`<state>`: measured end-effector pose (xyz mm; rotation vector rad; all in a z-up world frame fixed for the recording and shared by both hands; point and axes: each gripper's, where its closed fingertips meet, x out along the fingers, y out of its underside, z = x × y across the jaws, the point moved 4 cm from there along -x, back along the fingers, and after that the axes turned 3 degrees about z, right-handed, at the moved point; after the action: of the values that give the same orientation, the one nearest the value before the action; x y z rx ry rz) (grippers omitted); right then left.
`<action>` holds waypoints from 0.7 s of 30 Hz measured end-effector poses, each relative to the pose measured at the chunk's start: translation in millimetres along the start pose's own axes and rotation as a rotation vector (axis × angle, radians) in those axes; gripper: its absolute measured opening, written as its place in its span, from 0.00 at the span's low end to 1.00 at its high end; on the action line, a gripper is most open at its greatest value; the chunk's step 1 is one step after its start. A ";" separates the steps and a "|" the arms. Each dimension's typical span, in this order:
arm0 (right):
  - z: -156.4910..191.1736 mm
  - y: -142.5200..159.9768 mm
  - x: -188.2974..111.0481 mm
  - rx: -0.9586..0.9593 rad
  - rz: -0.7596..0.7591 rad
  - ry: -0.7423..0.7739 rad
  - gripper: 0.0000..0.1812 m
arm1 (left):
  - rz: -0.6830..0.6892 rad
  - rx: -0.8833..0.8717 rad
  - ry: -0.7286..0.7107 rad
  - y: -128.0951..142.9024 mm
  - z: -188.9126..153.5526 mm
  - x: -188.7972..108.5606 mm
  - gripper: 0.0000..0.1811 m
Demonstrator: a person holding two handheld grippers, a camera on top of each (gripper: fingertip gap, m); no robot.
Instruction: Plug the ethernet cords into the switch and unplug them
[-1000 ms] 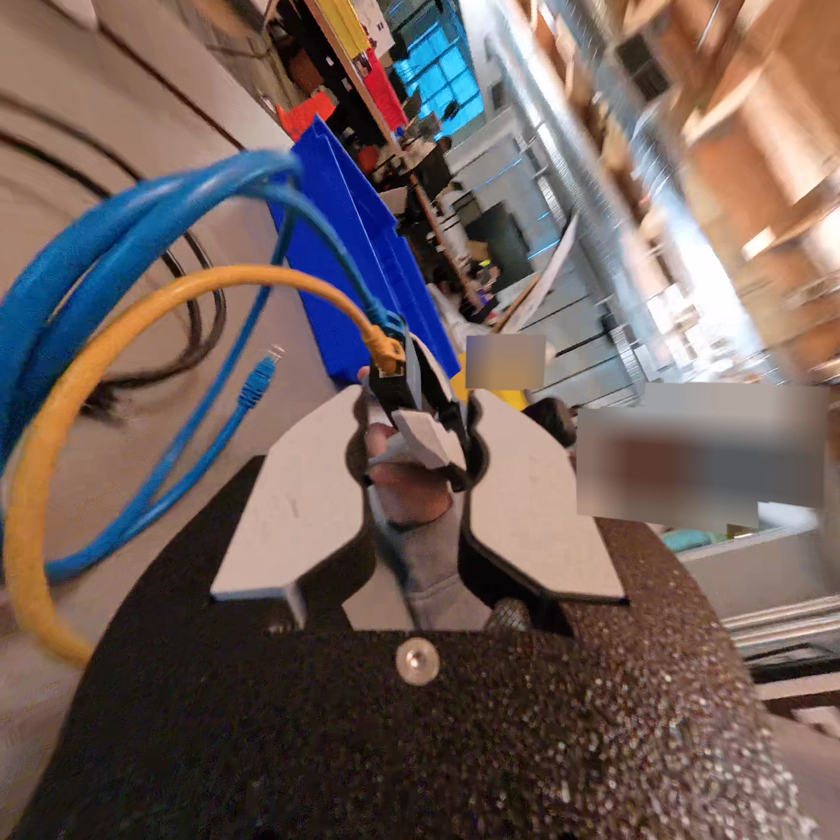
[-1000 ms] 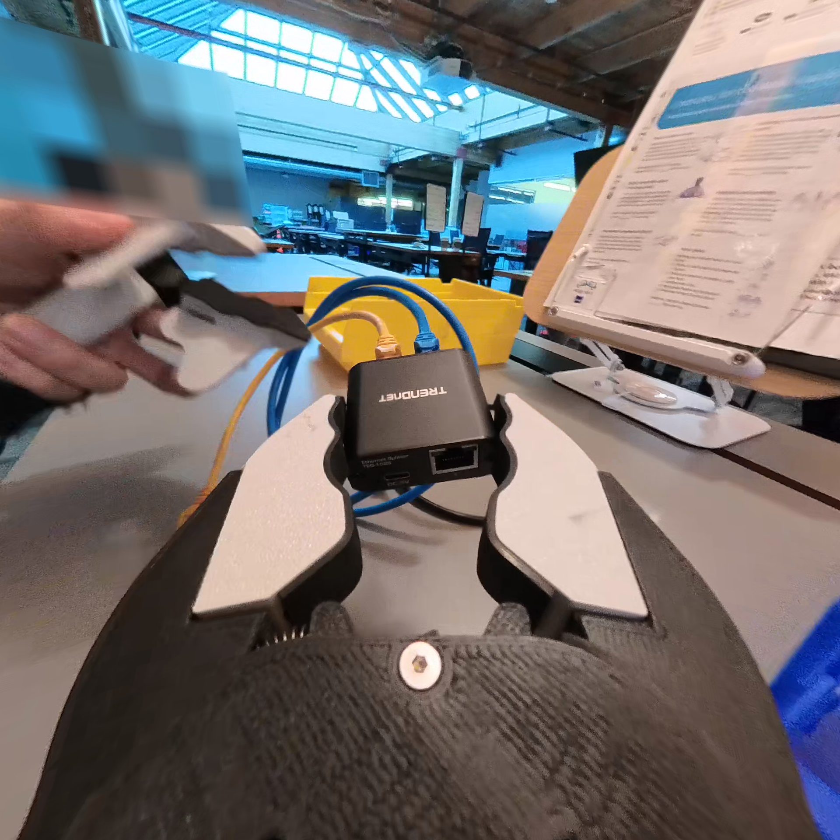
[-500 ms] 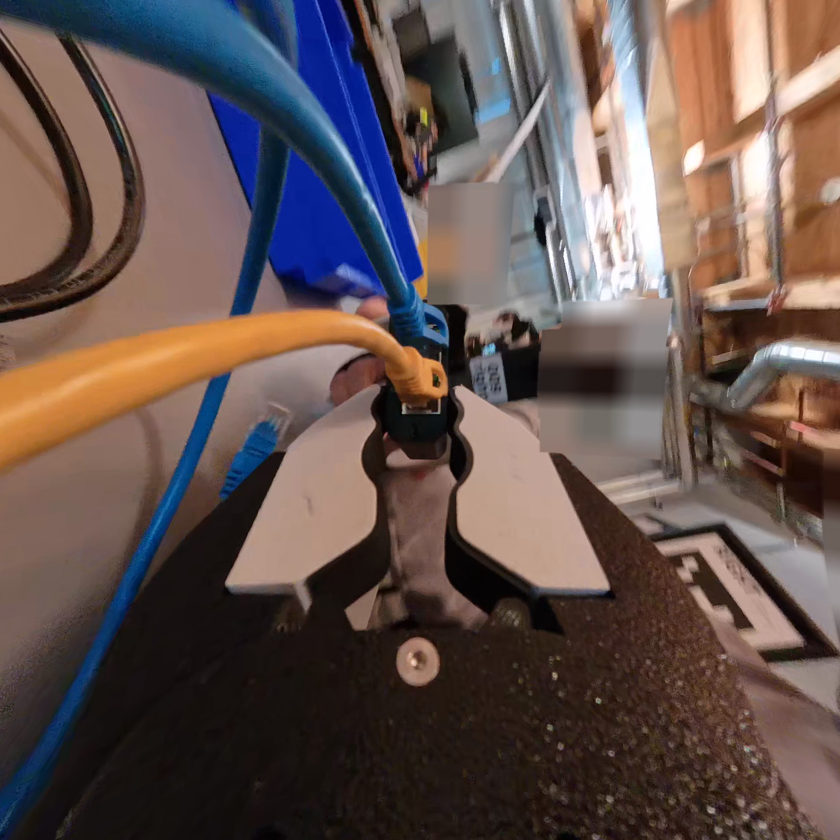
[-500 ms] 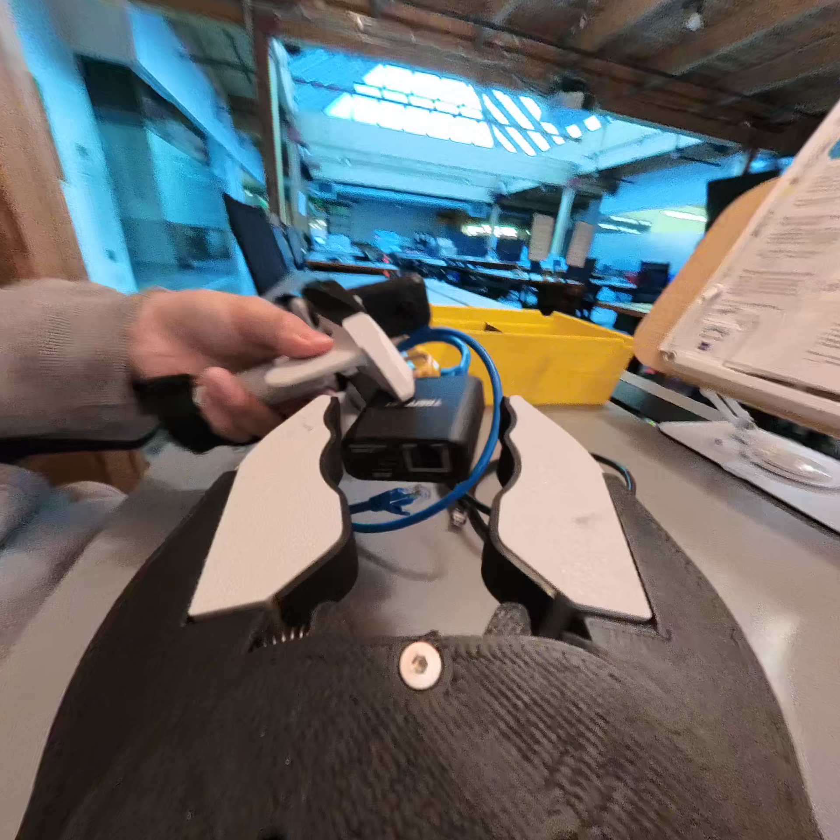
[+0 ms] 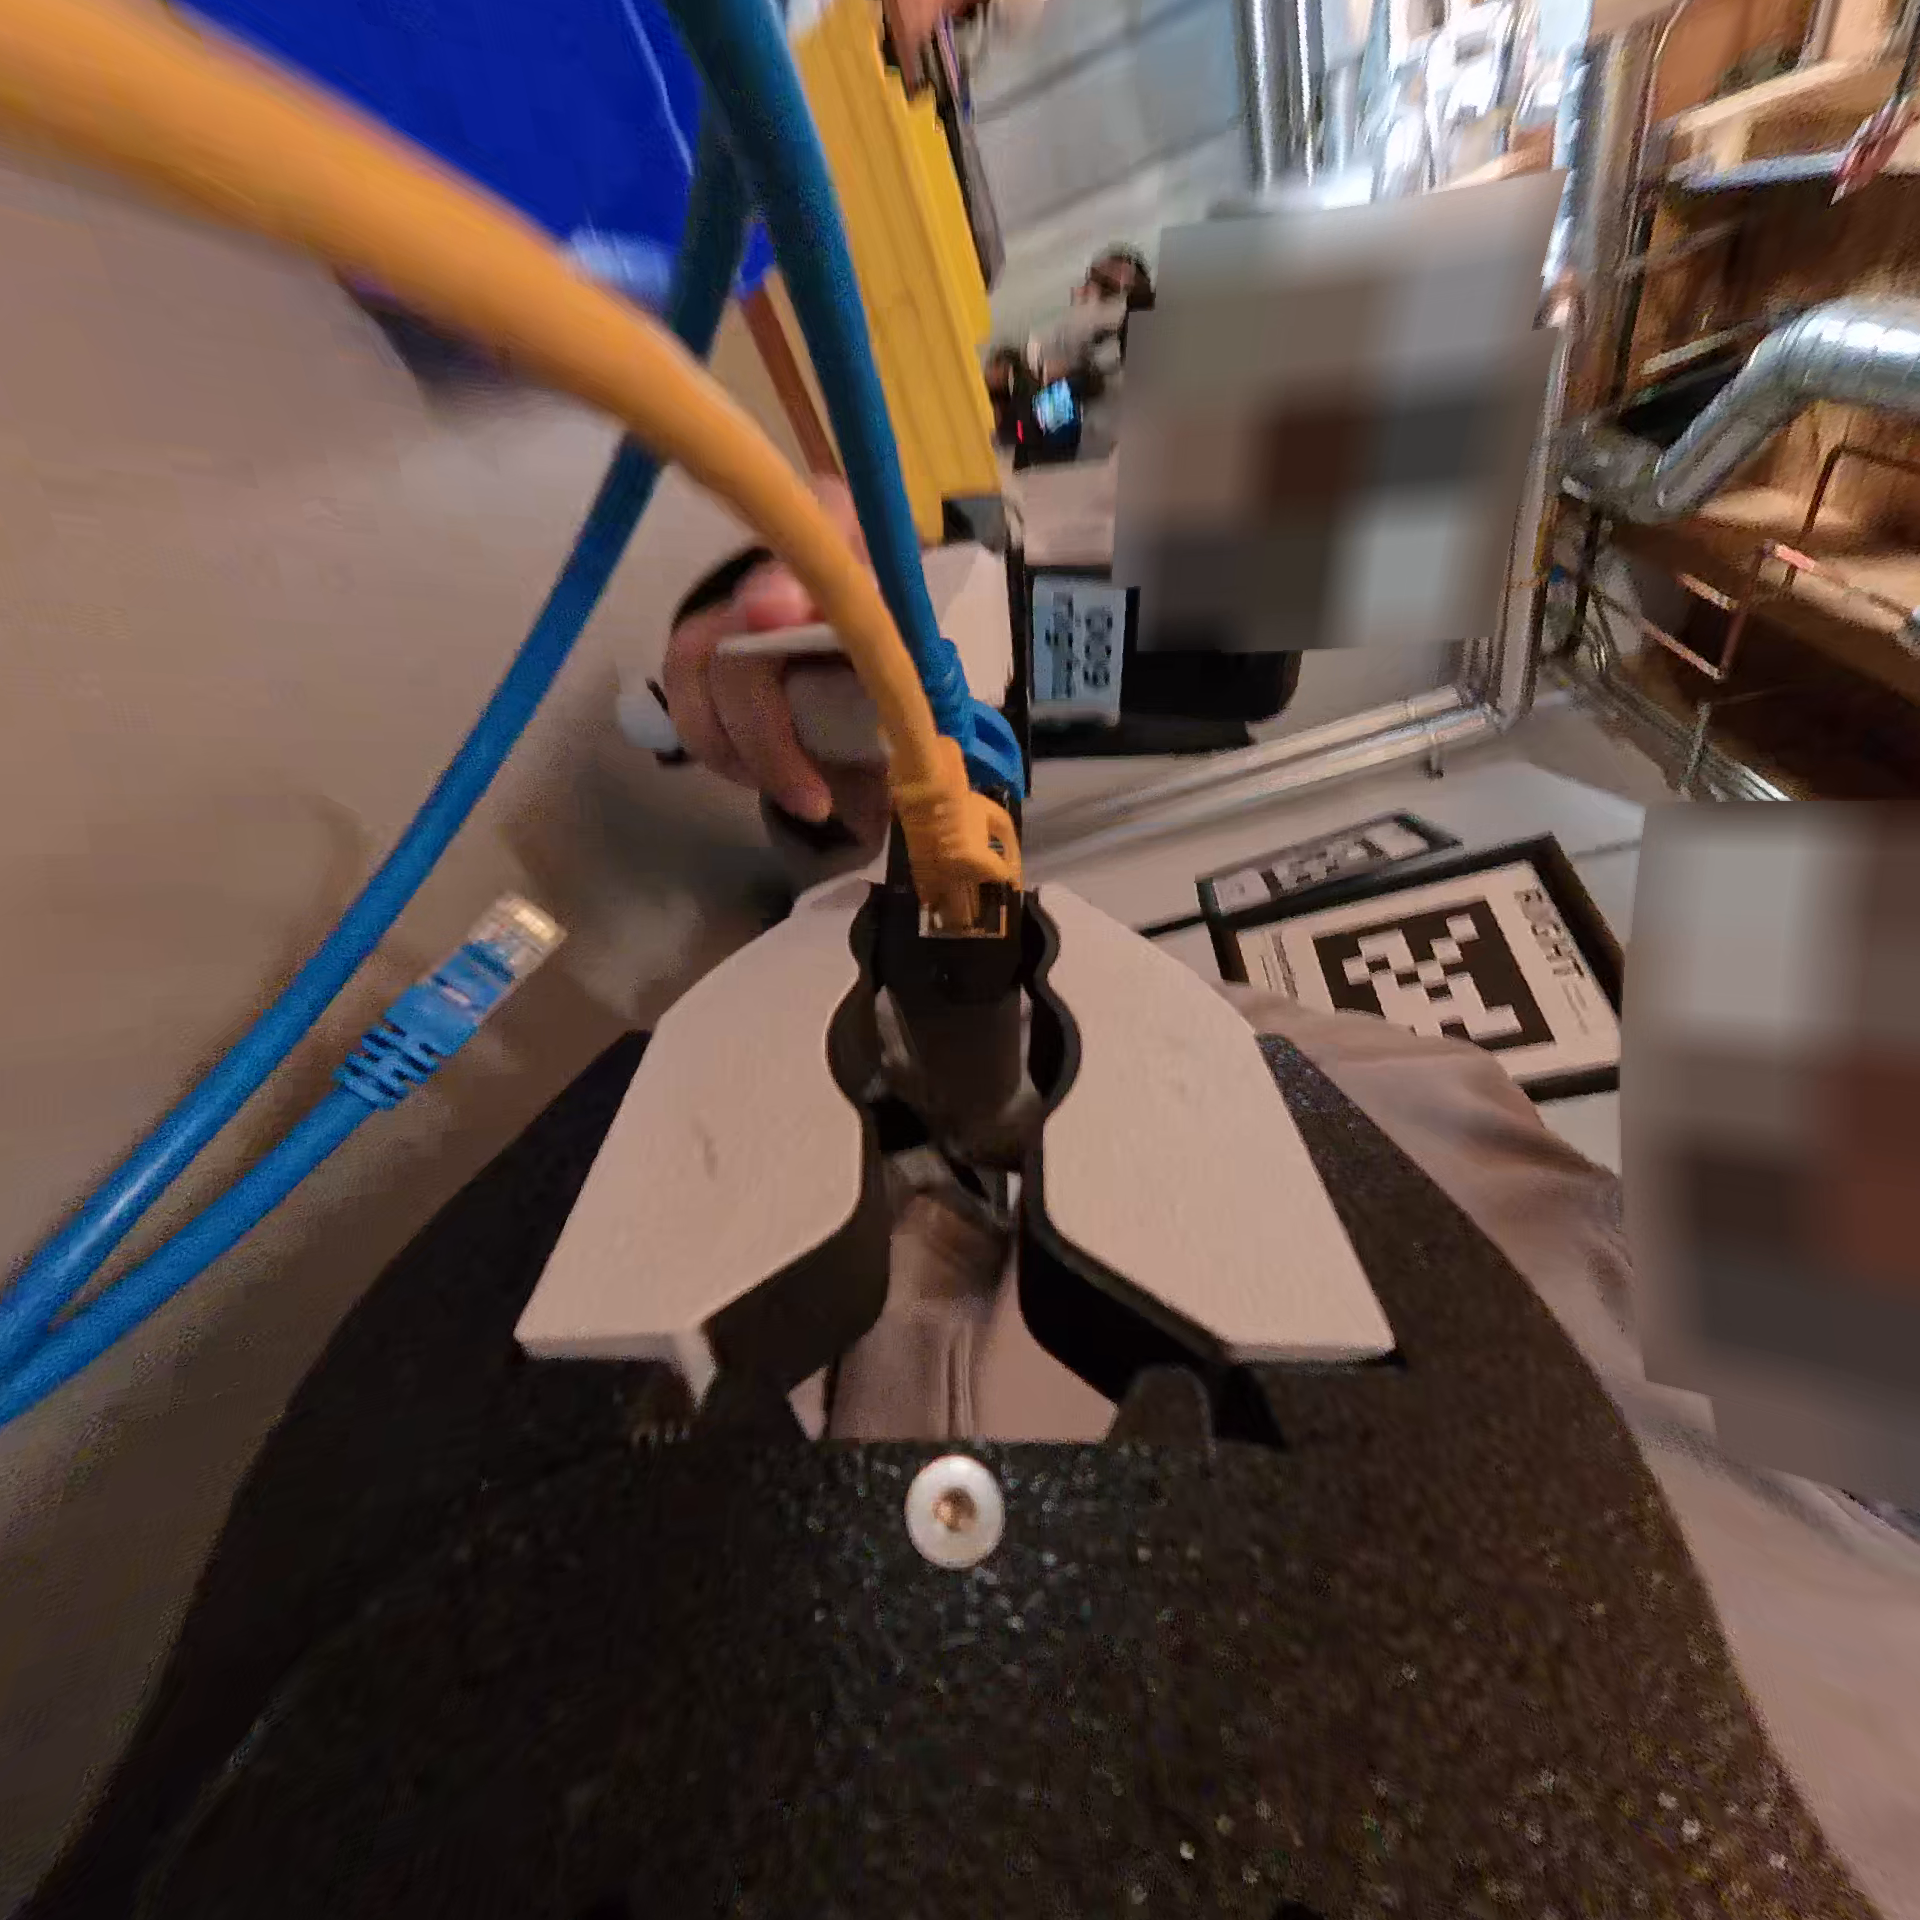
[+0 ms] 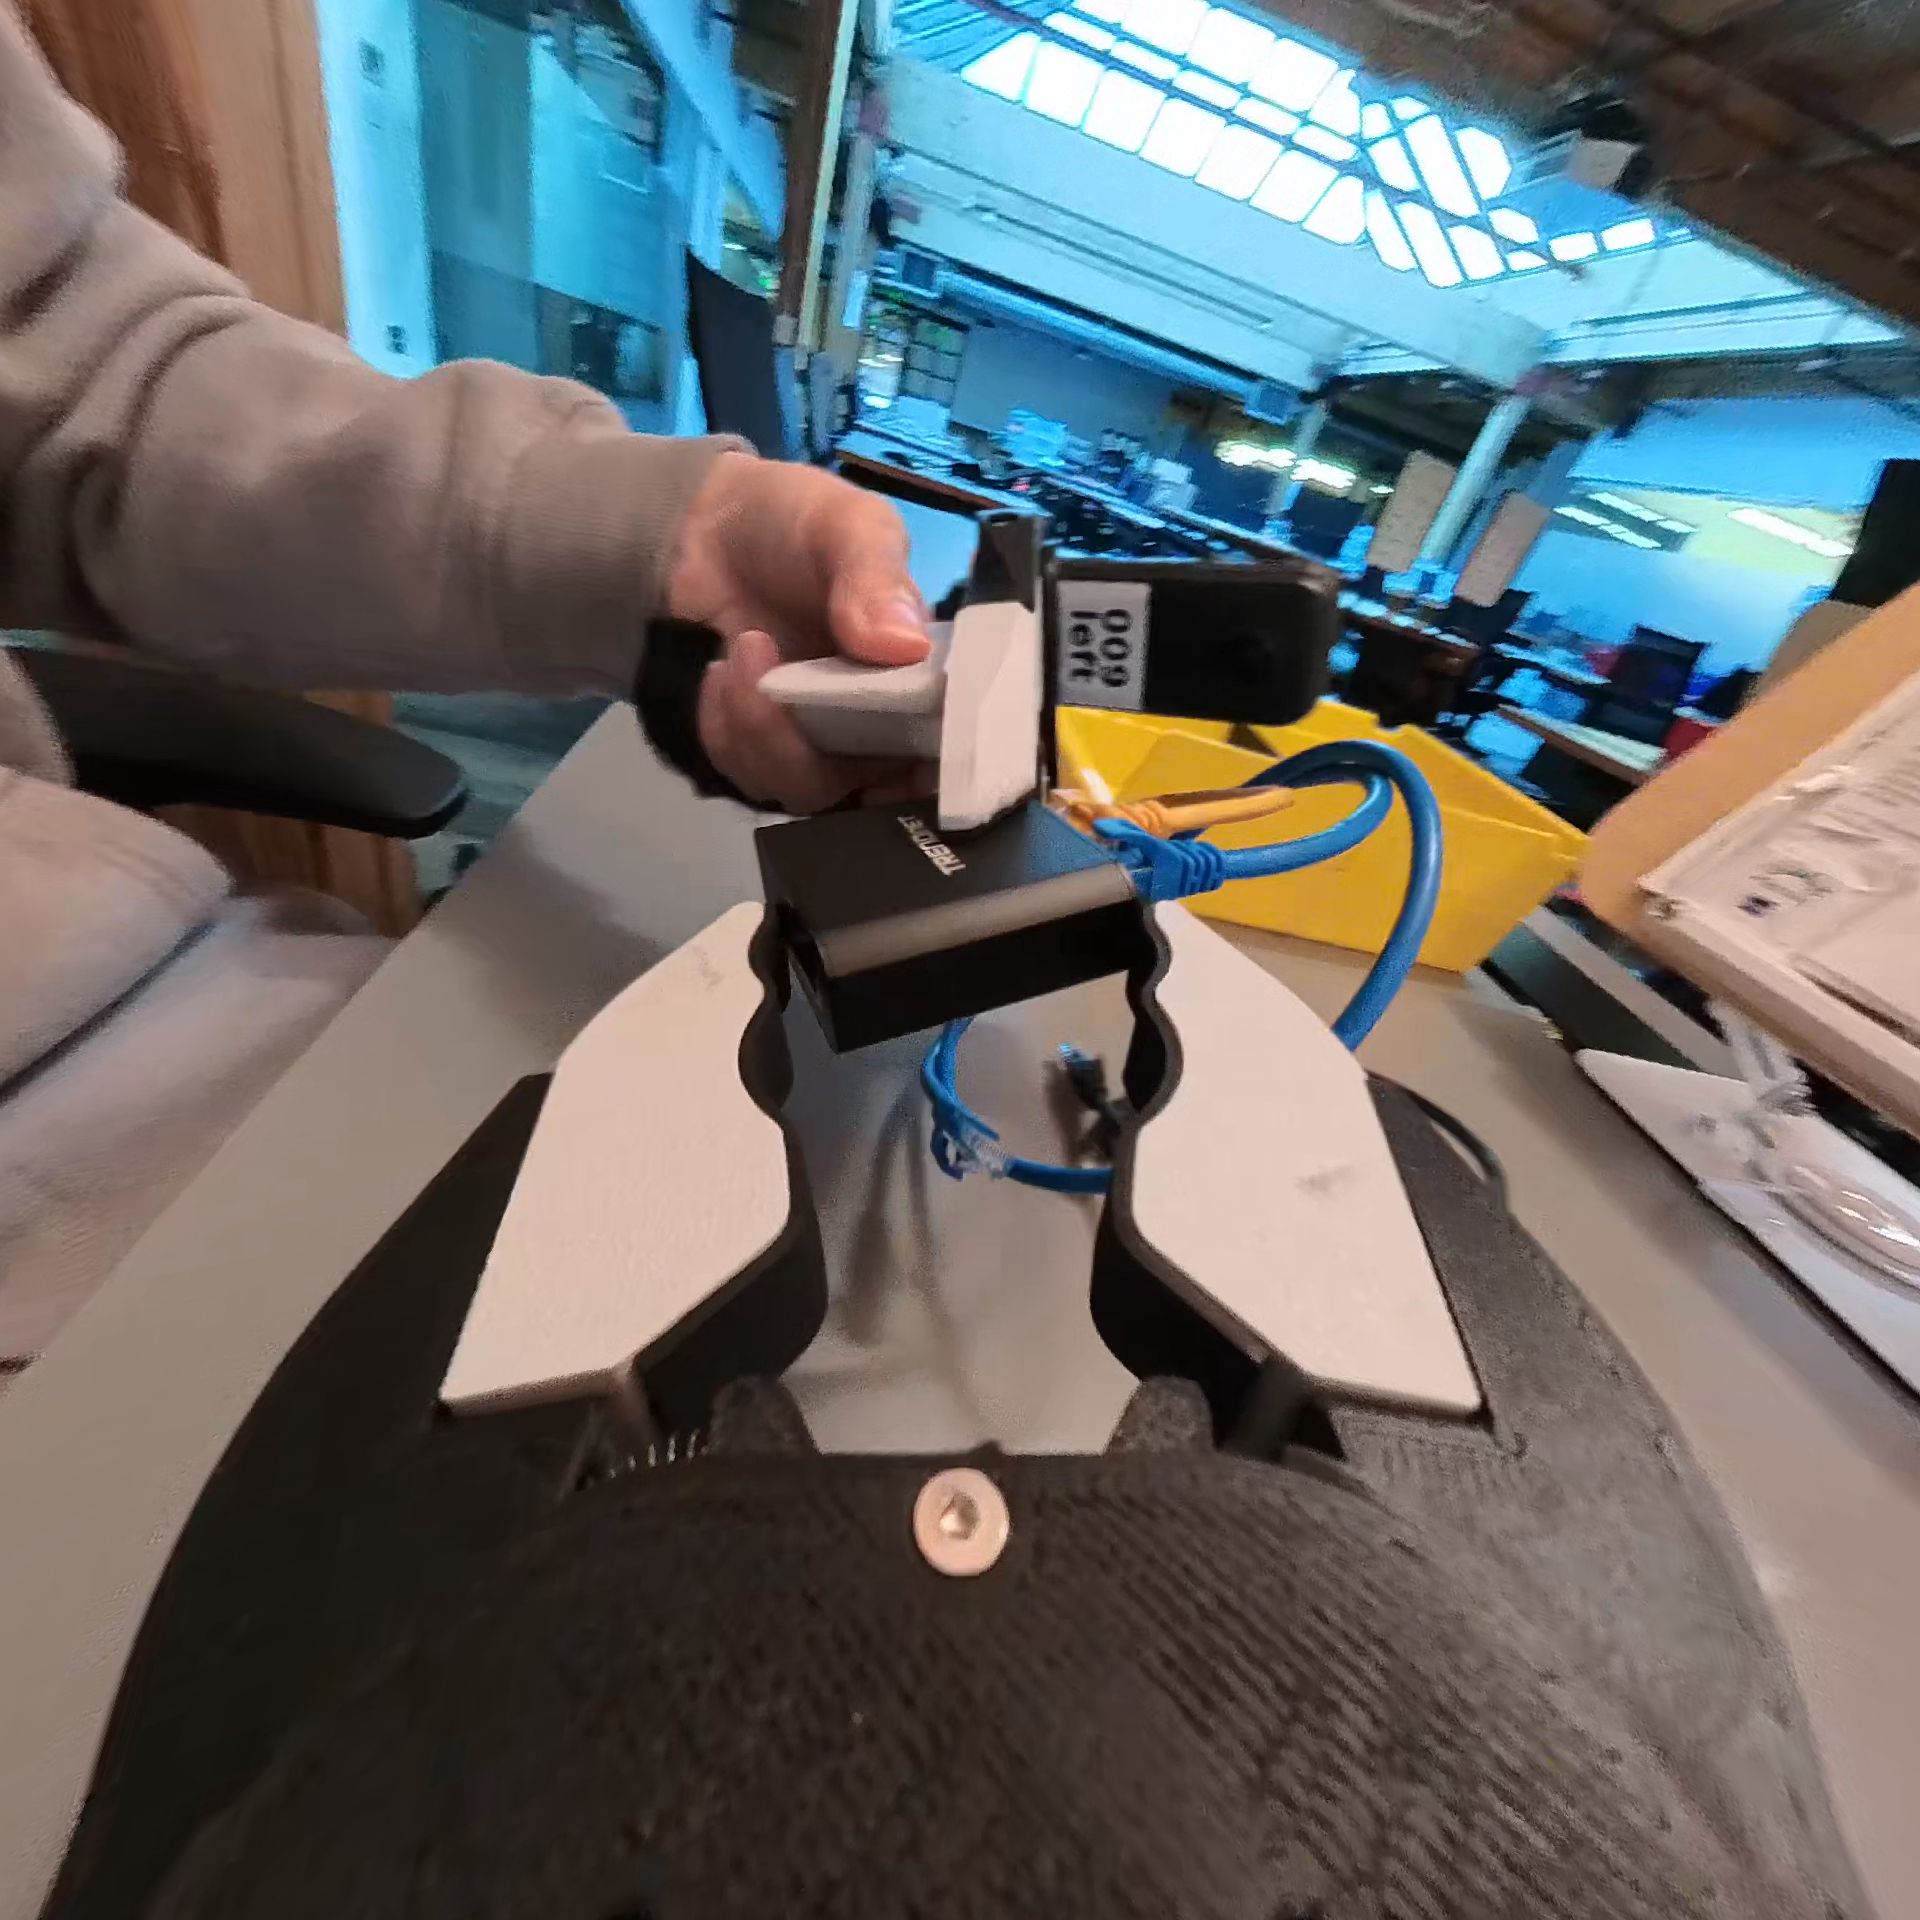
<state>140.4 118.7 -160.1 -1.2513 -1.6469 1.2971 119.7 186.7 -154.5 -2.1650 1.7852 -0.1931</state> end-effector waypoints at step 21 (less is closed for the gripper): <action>-19.2 -21.3 13.4 -0.190 -0.040 0.567 0.33 | -0.656 -0.328 0.538 0.6 6.5 -14.8 0.25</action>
<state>148.3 136.5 -135.1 -1.5174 -1.3868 0.6773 118.0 202.0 -159.3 -3.1123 1.3138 -0.7376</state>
